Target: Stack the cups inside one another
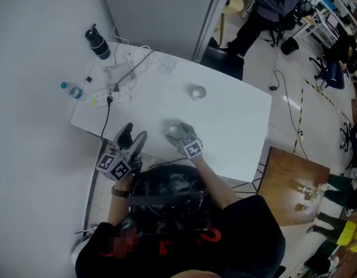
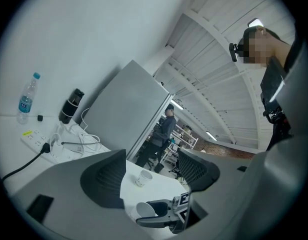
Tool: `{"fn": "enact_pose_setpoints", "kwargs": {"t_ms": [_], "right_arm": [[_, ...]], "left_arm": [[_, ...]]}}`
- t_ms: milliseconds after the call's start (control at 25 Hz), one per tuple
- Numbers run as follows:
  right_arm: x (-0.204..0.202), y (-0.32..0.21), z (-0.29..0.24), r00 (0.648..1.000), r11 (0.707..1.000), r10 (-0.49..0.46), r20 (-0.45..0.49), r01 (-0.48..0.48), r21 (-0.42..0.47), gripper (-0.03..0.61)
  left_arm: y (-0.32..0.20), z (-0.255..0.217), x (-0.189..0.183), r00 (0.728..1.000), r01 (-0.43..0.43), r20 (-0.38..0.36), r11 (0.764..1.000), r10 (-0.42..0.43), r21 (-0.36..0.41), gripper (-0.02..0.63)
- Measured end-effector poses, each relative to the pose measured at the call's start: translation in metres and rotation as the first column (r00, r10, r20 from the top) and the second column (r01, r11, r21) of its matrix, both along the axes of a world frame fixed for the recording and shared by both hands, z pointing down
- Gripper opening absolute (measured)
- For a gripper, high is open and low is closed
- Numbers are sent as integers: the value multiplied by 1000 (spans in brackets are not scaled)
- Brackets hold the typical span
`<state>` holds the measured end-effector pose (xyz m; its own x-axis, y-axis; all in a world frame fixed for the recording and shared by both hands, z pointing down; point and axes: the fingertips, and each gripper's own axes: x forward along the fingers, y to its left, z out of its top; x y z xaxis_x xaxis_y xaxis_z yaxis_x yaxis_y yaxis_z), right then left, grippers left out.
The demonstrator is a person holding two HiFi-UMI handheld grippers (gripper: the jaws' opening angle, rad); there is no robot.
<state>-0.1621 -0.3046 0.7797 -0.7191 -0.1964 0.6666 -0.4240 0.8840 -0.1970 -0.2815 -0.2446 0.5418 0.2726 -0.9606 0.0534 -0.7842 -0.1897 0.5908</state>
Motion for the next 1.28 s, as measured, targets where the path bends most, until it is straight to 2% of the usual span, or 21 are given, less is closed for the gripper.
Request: {"fn": "enact_pose_setpoints", "kwargs": {"t_ms": [200, 360, 600, 720, 1000, 1120, 1280], "right_arm": [[60, -19, -26, 988, 989, 143, 62, -146, 38, 383], [116, -35, -46, 959, 961, 268, 88, -273, 51, 383], [157, -89, -117, 908, 920, 353, 225, -381, 92, 383], [157, -117, -155, 904, 913, 340, 259, -383, 142, 383], [121, -171, -206, 925, 916, 260, 278, -327, 231, 383], [103, -191, -203, 927, 927, 241, 287, -308, 214, 383], [90, -219, -185, 910, 936, 273, 313, -327, 133, 383]], "left_arm": [[-19, -1, 19, 998, -65, 20, 998, 65, 12, 330], [-37, -4, 36, 993, -119, 15, 993, 119, 24, 330], [-57, -9, 54, 985, -172, 33, 985, 171, 14, 330], [-58, -6, 61, 984, -173, 34, 985, 173, 6, 330], [-57, -10, 55, 996, -88, -2, 996, 88, 19, 330], [-51, -10, 50, 998, -61, 0, 998, 61, 15, 330], [-40, -12, 41, 1000, -24, 2, 1000, 24, 13, 330]]}}
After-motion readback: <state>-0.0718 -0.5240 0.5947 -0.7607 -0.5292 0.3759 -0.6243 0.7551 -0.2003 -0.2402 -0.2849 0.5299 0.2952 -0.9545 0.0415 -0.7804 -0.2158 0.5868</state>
